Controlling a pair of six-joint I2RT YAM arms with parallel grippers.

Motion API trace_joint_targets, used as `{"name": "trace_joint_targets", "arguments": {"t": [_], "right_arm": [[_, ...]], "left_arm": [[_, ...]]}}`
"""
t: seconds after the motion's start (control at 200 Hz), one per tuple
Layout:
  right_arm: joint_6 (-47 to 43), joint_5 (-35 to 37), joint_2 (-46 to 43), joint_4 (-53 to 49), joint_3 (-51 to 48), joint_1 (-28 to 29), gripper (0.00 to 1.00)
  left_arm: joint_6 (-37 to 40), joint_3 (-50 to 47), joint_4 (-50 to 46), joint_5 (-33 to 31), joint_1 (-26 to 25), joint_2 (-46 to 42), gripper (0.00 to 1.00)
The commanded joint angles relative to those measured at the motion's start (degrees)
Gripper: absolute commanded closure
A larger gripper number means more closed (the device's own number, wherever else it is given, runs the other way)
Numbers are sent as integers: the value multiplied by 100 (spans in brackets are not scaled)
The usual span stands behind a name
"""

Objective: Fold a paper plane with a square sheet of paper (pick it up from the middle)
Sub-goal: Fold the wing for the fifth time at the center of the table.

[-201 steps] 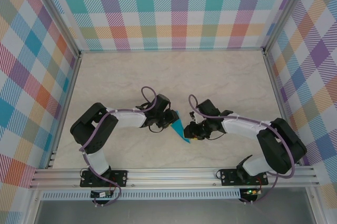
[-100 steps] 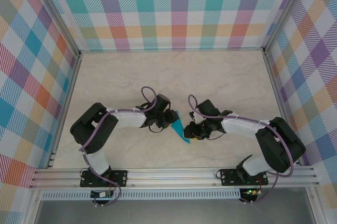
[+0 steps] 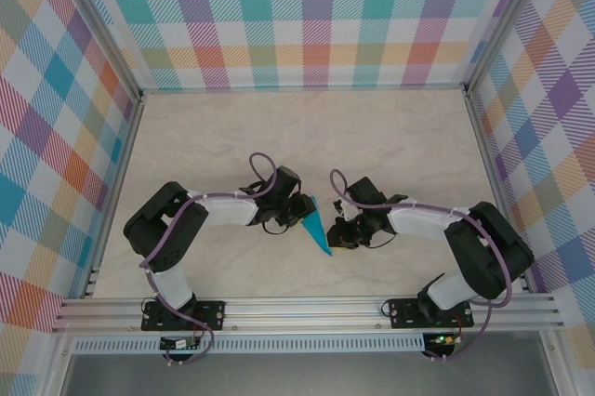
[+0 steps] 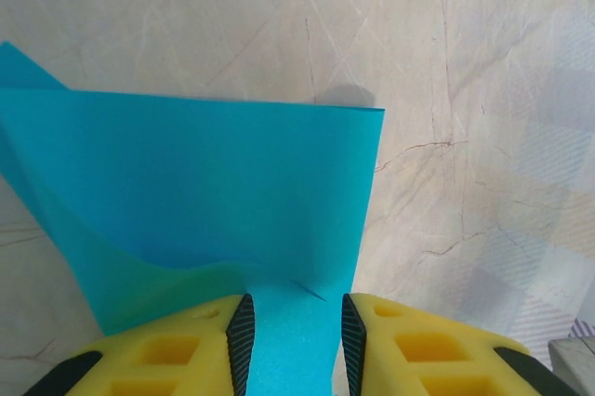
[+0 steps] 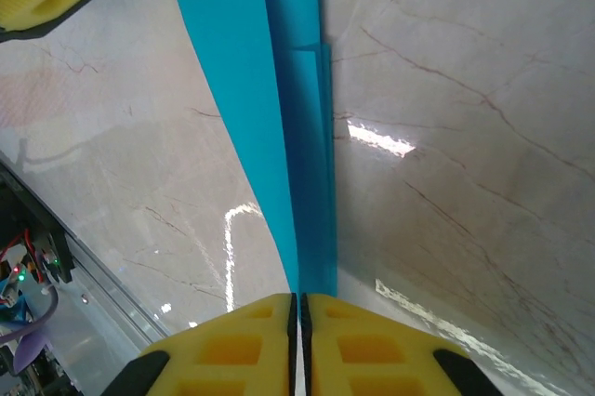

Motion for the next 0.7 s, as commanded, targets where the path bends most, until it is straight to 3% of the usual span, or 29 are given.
{"name": "trace_joint_targets", "arguments": {"t": [0.0, 0.12, 0.21, 0.29, 0.37, 0.695], "right_arm": [[-142, -264, 42, 86, -20, -30, 89], [-184, -212, 91, -15, 0, -30, 82], [-141, 62, -48, -124, 40, -33, 72], [-127, 201, -159, -135, 30, -34, 70], [-139, -118, -85, -1, 25, -34, 78], [-198, -651, 284, 251, -65, -34, 92]], "left_arm": [[92, -47, -486, -262, -37, -90, 66], [102, -46, -499, -262, -36, -91, 66], [112, -39, -491, -254, -37, -100, 66], [112, -39, -491, -256, -32, -101, 66], [120, -29, -499, -247, -37, -95, 66], [121, -30, -512, -262, -30, -90, 66]]}}
